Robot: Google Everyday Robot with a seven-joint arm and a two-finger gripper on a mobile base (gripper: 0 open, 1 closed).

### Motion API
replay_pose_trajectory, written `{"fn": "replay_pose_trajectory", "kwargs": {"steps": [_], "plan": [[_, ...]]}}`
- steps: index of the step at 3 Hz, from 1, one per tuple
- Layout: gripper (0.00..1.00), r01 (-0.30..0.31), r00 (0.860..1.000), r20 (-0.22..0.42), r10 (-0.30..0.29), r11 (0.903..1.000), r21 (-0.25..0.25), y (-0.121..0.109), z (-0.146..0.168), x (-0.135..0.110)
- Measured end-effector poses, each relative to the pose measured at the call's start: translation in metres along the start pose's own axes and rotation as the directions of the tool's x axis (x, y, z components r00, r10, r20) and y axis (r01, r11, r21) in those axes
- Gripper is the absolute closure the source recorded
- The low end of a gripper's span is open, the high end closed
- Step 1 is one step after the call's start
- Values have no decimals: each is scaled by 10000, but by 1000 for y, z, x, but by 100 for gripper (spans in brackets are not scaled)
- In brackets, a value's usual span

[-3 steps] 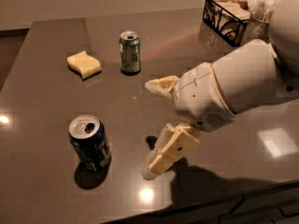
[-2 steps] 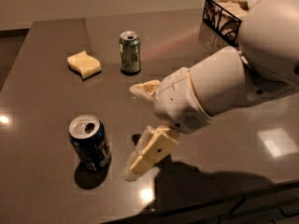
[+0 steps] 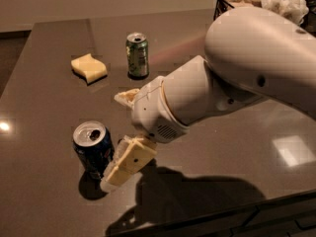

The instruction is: Knock pepsi can over

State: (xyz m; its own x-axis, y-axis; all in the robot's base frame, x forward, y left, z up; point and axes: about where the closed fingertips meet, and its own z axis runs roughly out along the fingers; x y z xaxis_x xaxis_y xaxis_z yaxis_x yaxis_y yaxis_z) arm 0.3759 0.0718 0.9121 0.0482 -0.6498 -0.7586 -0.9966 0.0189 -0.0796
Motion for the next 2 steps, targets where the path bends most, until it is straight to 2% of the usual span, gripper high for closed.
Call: {"fn": "replay_pose_trajectory", "kwargs": {"steps": [1, 2], "plan": [[0, 171, 9997, -180, -171, 9999, -11, 1, 19, -10], [19, 304, 9991, -293, -311, 9992, -253, -1, 32, -18]]}}
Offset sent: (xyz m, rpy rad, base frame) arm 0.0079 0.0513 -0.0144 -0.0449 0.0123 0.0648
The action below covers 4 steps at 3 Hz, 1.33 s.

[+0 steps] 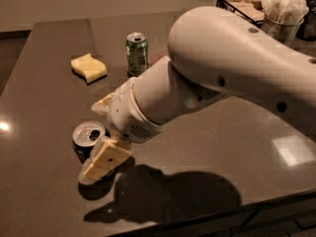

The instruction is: Knock pepsi can over

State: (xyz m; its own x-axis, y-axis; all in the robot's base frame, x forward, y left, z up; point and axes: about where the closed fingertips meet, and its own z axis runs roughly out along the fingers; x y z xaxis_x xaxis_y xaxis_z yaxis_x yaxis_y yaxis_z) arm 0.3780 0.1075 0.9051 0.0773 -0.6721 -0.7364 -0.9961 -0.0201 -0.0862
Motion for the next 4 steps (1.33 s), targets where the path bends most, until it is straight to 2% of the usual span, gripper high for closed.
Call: {"fn": "replay_pose_trajectory", "kwargs": {"steps": [2, 3, 4], "plan": [[65, -111, 9997, 209, 122, 9984, -555, -1, 0, -3], [87, -117, 9997, -214, 105, 9985, -534, -10, -21, -3], [100, 59, 9904, -1376, -93, 9997, -247, -26, -48, -2]]}}
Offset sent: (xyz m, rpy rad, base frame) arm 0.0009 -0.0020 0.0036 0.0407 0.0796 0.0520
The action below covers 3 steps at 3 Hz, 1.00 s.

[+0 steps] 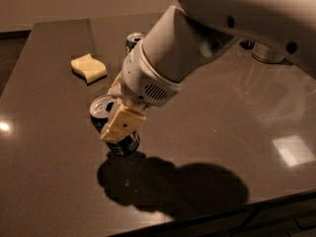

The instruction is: Knock pepsi can over

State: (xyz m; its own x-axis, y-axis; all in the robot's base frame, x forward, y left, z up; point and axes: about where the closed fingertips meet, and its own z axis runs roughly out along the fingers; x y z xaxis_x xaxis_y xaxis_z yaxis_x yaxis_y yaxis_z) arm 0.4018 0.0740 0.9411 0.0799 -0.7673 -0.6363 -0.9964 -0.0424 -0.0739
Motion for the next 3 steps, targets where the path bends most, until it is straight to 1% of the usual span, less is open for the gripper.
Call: {"fn": "replay_pose_trajectory", "kwargs": {"steps": [1, 2, 3], "plan": [[100, 269, 9693, -2444, -264, 9996, -12, -21, -7, 24], [100, 593, 9065, -4189, -525, 9982, 31, -39, -11, 49], [81, 1011, 8261, -5587, -733, 9947, 190, -55, -16, 67]]}}
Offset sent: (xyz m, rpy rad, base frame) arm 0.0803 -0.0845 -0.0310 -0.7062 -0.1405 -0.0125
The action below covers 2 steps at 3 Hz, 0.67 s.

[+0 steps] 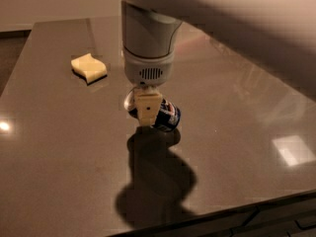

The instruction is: Knock pepsi can over

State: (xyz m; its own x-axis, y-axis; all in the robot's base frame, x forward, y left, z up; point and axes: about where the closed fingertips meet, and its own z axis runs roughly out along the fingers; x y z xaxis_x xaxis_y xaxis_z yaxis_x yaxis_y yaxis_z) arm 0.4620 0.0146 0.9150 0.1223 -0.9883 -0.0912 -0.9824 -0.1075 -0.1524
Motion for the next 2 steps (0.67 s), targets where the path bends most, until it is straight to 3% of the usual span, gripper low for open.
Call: {"fn": "replay_pose_trajectory", "kwargs": {"steps": [2], "plan": [[35, 773, 9818, -1740, -764, 9970, -20, -12, 17, 14]]}}
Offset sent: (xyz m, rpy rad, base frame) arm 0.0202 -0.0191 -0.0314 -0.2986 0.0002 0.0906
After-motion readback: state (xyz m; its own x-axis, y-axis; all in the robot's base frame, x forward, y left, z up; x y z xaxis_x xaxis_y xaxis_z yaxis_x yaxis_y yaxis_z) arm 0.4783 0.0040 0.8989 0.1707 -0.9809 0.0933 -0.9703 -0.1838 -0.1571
